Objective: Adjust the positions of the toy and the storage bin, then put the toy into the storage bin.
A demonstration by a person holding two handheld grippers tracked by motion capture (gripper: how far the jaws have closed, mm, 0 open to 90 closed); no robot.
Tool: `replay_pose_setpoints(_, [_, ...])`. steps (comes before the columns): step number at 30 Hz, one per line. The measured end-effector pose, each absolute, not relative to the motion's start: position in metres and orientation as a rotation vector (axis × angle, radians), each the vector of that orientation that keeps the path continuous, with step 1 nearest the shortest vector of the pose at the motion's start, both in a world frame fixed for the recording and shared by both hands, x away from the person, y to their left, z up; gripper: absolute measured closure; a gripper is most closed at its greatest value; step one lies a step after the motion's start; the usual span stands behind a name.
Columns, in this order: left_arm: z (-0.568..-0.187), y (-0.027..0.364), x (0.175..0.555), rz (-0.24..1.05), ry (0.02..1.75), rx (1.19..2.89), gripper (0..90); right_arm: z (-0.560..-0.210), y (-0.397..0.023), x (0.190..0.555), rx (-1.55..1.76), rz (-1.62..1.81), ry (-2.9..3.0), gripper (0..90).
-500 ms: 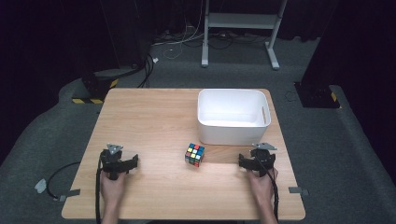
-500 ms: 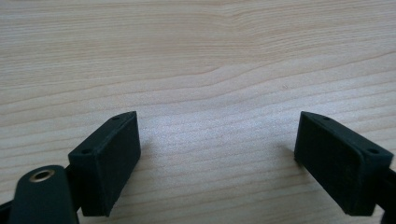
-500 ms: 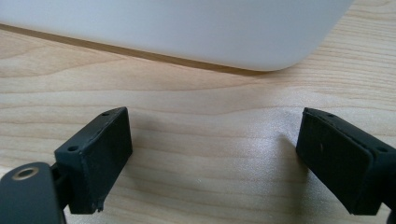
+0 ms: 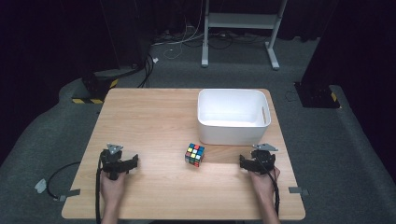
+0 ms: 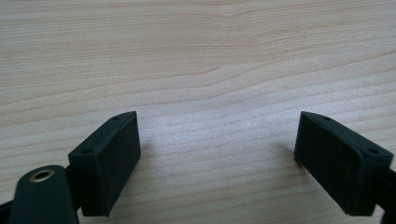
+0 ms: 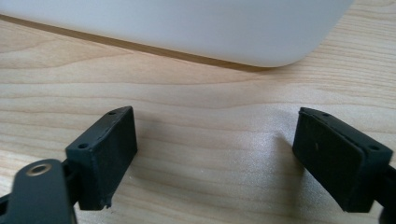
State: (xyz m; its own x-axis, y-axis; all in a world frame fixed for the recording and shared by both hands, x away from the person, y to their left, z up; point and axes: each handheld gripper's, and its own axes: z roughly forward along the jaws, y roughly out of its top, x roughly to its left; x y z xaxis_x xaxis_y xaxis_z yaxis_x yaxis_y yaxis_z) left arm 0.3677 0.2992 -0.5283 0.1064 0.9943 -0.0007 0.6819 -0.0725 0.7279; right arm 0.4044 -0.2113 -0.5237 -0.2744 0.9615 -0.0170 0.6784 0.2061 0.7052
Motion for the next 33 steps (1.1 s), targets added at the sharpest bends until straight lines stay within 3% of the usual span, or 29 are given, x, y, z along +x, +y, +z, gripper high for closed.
replay_pose_setpoints(33, [-0.528,0.299,0.368,0.705,1.633,1.818,14.5,-0.519,-0.193,0.369,1.421,0.928,2.086,15.4])
